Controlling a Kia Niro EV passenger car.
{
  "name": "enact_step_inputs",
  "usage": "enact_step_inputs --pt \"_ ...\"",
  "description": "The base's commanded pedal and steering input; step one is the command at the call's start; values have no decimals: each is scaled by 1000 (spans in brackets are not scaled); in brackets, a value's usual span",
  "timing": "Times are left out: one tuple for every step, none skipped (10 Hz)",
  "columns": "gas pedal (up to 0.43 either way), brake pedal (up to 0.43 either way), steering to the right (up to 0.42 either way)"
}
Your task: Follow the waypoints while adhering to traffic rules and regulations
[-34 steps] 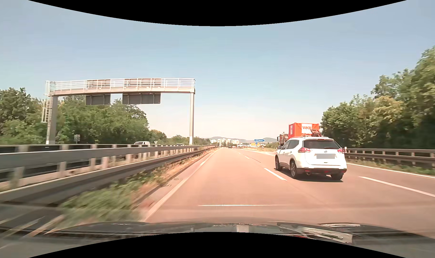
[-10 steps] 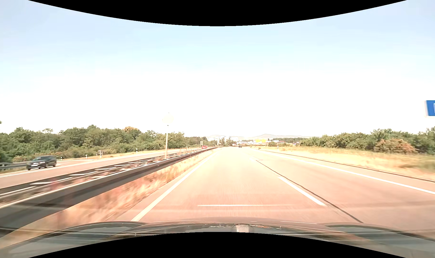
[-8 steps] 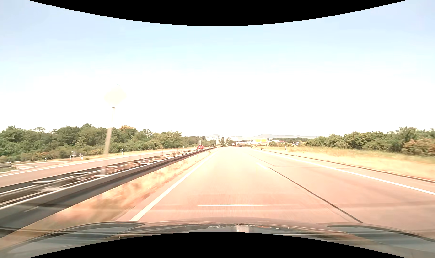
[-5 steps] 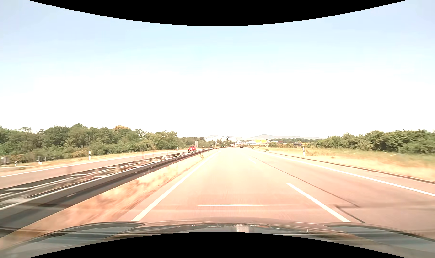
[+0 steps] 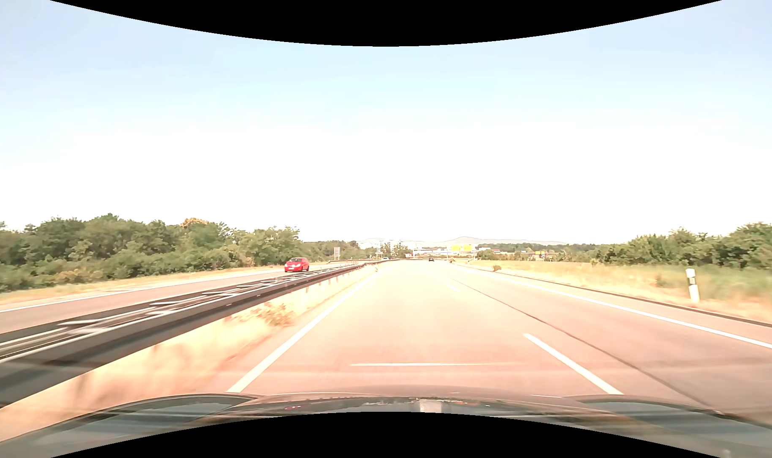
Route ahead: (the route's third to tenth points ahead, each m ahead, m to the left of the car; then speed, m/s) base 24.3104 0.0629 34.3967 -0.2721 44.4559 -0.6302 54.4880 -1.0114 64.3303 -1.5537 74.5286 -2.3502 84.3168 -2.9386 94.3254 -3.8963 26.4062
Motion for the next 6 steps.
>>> enact_step_inputs --pt "177 0 5" --pt "177 0 5" --pt "177 0 5" --pt "177 0 5" --pt "177 0 5" --pt "177 0 6"
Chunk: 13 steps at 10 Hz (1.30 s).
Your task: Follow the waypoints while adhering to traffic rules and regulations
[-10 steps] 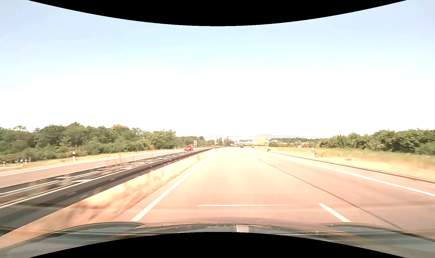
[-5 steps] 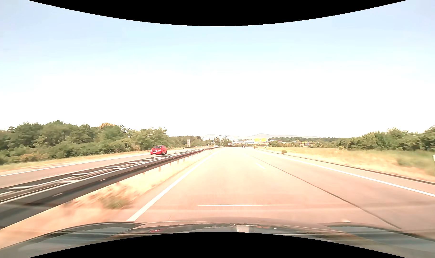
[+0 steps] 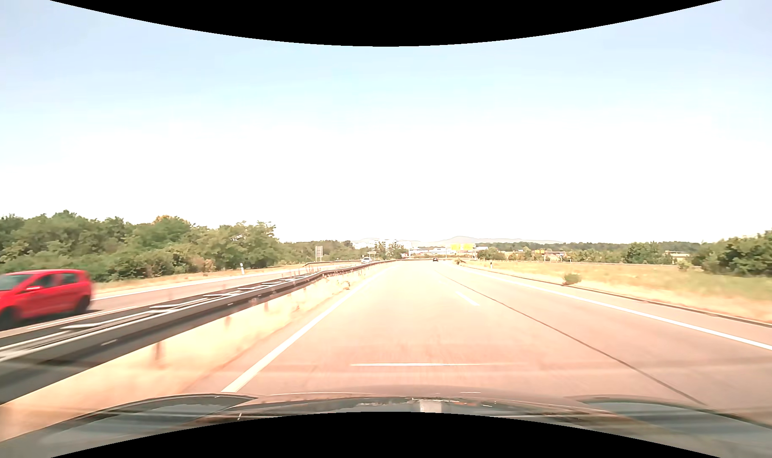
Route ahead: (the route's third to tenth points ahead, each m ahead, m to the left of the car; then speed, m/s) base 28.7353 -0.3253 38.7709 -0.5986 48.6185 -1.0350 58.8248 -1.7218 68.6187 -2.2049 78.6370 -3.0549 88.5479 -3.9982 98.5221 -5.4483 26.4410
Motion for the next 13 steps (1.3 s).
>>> enact_step_inputs --pt "177 0 6" --pt "177 0 6" --pt "177 0 6" --pt "177 0 6" --pt "189 0 6" --pt "189 0 6" --pt "189 0 6" --pt "189 0 7" --pt "189 0 7" --pt "189 0 7" --pt "189 0 7" --pt "189 0 7" --pt "189 0 7"
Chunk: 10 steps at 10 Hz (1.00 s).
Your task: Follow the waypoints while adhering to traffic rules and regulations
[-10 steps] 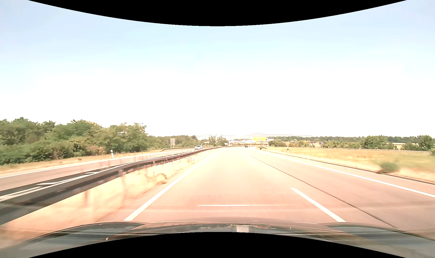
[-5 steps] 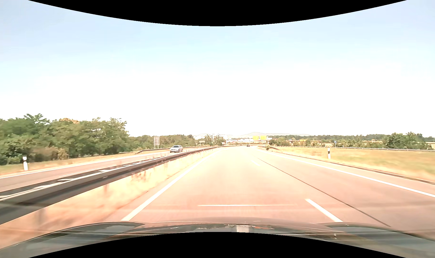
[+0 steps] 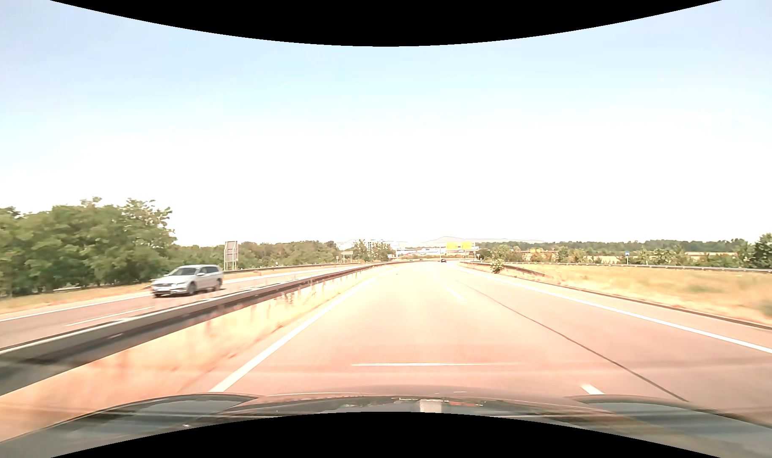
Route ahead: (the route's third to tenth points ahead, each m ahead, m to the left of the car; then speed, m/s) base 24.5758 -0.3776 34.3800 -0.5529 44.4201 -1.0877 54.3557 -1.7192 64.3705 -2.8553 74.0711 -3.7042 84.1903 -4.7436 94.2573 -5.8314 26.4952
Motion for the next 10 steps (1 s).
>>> enact_step_inputs --pt "177 0 8" --pt "177 0 8" --pt "177 0 8" --pt "177 0 8" --pt "177 0 8" --pt "177 0 9" --pt "169 0 9" --pt "169 0 9" --pt "157 0 9" --pt "150 0 9"
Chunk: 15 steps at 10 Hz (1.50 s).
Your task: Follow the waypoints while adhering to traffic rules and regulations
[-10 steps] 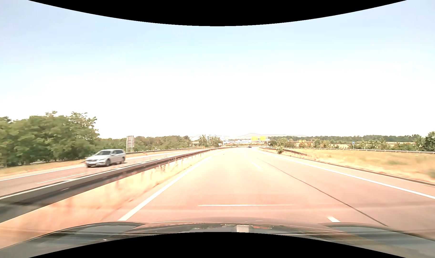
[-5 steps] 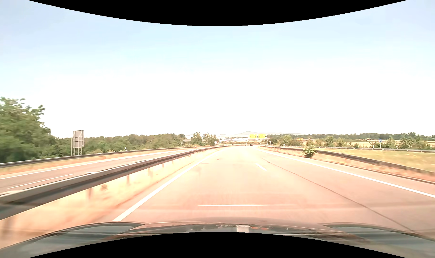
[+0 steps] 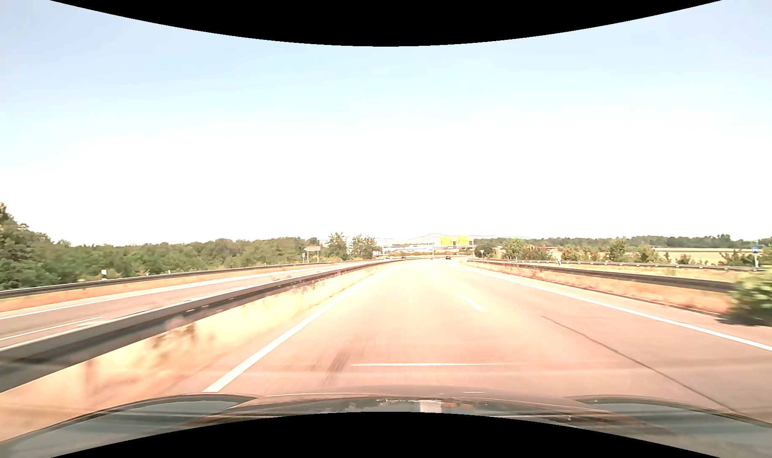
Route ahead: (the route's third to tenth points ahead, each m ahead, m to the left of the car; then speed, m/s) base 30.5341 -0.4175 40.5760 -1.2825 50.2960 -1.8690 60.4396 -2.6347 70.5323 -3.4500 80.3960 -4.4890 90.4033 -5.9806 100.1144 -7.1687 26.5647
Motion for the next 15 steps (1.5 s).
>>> enact_step_inputs --pt "150 0 10" --pt "150 0 10" --pt "138 0 10" --pt "130 0 10" --pt "130 0 12" --pt "130 0 13" --pt "130 0 13" --pt "130 0 14" --pt "118 0 14" --pt "118 0 14" --pt "118 0 14" --pt "118 0 15" --pt "118 0 14" --pt "118 0 14" --pt "118 0 14"
